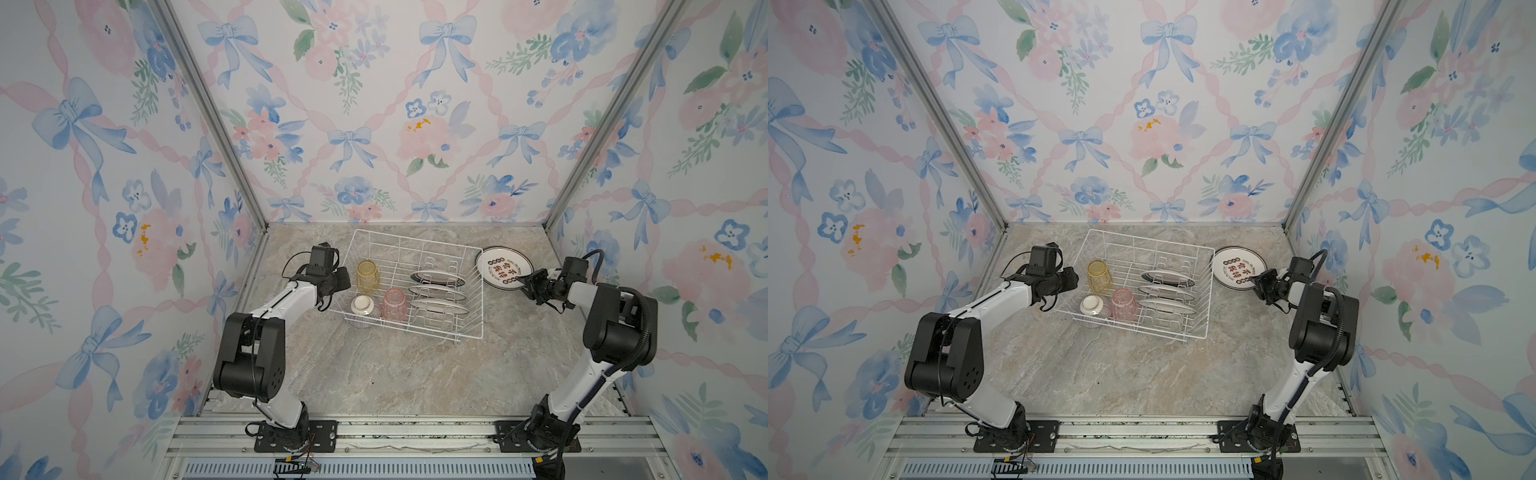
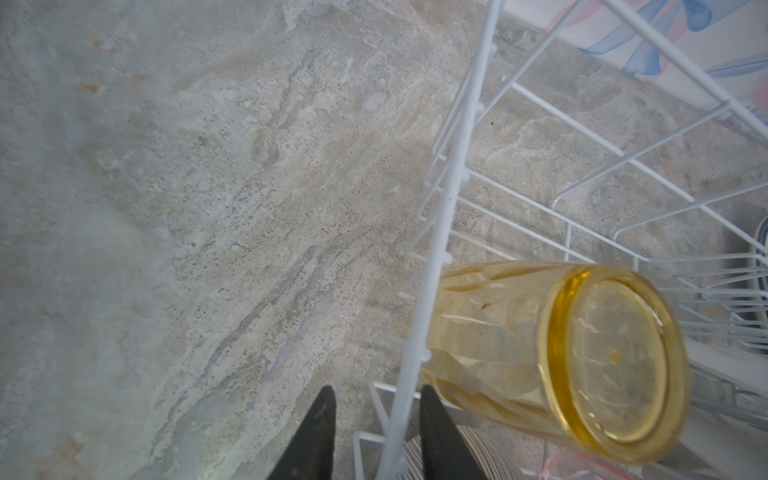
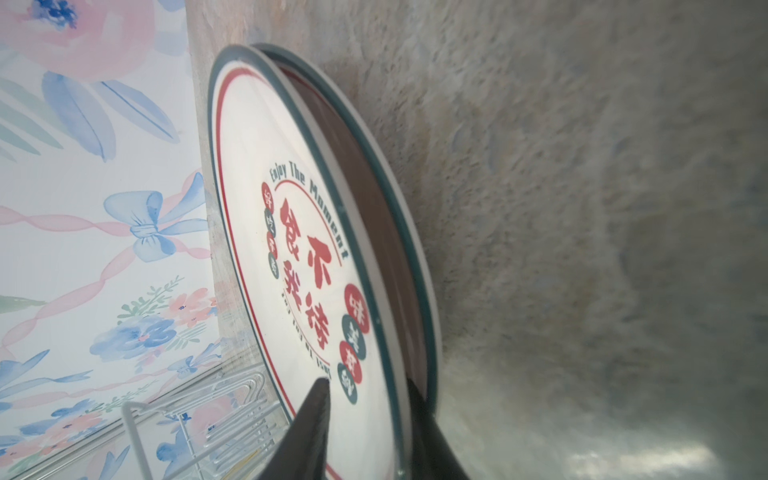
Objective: Unload the mixed dishes from the dish rack
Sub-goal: 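Set the plate down flat on the stack and open the right gripper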
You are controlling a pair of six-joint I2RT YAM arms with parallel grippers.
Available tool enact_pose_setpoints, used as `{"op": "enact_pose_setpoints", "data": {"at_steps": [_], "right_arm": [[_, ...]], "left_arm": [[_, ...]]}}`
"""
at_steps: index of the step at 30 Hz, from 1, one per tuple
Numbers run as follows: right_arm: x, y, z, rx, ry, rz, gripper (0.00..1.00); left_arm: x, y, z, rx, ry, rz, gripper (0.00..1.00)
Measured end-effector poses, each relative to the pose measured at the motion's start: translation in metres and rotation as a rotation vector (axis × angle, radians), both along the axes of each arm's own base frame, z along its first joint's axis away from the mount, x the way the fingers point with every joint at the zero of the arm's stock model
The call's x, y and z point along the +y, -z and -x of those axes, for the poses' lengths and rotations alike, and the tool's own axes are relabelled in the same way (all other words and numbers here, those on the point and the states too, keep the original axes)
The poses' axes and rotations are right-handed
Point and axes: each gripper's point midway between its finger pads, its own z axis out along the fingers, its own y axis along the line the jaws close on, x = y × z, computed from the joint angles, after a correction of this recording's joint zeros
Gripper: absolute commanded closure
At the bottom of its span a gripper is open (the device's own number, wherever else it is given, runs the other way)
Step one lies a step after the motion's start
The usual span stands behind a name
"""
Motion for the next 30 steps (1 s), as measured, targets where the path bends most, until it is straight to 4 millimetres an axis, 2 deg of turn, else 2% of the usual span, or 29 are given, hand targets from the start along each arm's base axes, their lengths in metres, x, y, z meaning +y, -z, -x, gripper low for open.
{"op": "enact_pose_setpoints", "data": {"at_steps": [4, 13, 23, 30], "right_arm": [[0.000, -0.001, 0.000, 0.002, -0.009, 0.006, 0.61], [-0.002, -0.007, 0.008, 0.043, -0.031, 0.046, 0.56], [-0.008, -0.039, 0.016, 0.049, -0.065, 0.138, 0.53], [-0.007, -0.047, 0.021, 0.048, -0.076, 0.156, 0.52]], "left_arm": [[0.000, 0.000, 0.000, 0.000, 0.000, 0.000, 0.65], [0.000, 0.000, 0.000, 0.000, 0.000, 0.000, 0.65], [0.000, 0.000, 0.000, 0.000, 0.000, 0.000, 0.65], [0.000, 0.000, 0.000, 0.000, 0.001, 0.000, 0.65]]}}
